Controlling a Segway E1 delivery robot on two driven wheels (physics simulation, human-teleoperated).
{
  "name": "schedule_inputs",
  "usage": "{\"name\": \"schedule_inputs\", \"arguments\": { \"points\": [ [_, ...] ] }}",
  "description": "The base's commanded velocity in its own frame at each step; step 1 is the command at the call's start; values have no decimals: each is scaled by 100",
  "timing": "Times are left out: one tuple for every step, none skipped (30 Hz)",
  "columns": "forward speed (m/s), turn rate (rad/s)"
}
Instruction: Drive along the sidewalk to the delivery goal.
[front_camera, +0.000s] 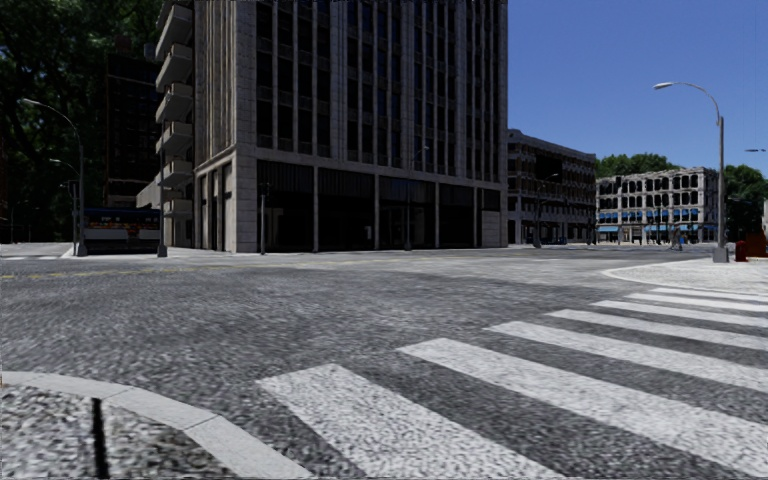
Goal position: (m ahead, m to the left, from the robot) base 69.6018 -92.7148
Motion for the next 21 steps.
{"name": "schedule_inputs", "arguments": {
  "points": [
    [147, -60],
    [147, -61],
    [146, -62],
    [146, -62],
    [146, -62],
    [146, -63],
    [146, -63],
    [146, -63],
    [146, -63],
    [146, -63],
    [146, -63],
    [146, -63],
    [146, -63],
    [146, -63],
    [146, -63],
    [146, -63],
    [146, -63],
    [146, -63],
    [146, -63],
    [147, -63],
    [148, -63]
  ]
}}
